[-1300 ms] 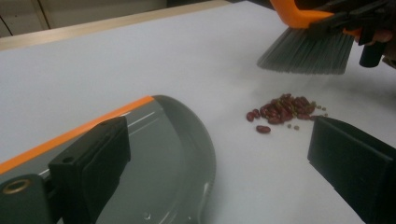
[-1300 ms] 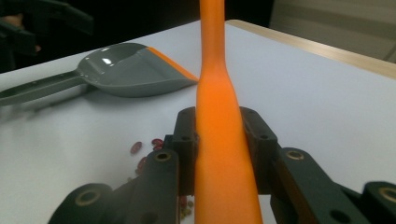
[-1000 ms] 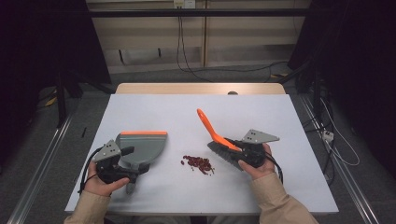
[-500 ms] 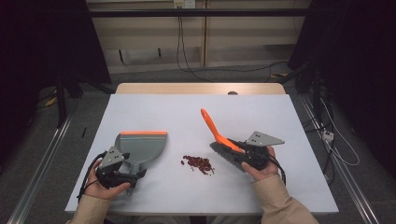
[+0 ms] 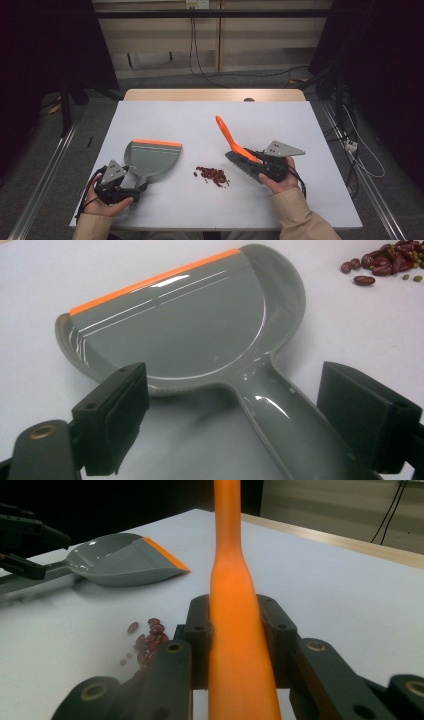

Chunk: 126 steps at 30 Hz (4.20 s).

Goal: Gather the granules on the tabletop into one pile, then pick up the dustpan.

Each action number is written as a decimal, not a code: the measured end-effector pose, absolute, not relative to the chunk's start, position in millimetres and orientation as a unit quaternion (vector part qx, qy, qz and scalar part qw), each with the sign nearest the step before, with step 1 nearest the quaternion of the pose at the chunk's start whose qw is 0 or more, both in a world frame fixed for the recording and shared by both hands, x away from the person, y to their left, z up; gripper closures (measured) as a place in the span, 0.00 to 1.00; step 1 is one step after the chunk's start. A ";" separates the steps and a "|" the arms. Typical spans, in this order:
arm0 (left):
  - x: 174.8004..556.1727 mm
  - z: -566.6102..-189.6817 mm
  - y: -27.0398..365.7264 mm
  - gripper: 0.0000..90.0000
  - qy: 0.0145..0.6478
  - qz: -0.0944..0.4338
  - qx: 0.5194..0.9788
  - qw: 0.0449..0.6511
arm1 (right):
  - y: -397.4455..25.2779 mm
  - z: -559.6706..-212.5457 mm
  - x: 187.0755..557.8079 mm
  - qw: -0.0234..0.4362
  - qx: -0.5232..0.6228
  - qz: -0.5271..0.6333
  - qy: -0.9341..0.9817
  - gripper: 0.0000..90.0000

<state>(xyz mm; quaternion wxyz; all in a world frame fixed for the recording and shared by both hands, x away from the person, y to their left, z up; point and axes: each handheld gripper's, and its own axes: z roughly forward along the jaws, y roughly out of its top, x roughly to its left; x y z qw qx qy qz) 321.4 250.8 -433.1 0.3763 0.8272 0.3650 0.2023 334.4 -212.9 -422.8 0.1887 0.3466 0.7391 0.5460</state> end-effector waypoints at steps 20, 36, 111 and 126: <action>333.4 -441.0 254.1 0.41 0.387 0.156 0.832 0.365 | -215.9 -424.2 337.2 0.190 0.358 0.543 0.735 0.79; 339.4 -437.5 258.7 0.69 0.390 0.146 0.825 0.381 | -216.6 -424.5 337.8 0.187 0.360 0.546 0.733 0.79; 326.2 -418.3 256.5 0.71 0.248 0.079 0.898 0.356 | -212.6 -432.7 347.5 0.191 0.391 0.531 0.727 0.79; 324.2 -422.4 263.0 0.71 0.248 0.066 0.899 0.356 | -210.7 -435.2 352.4 0.195 0.399 0.520 0.730 0.79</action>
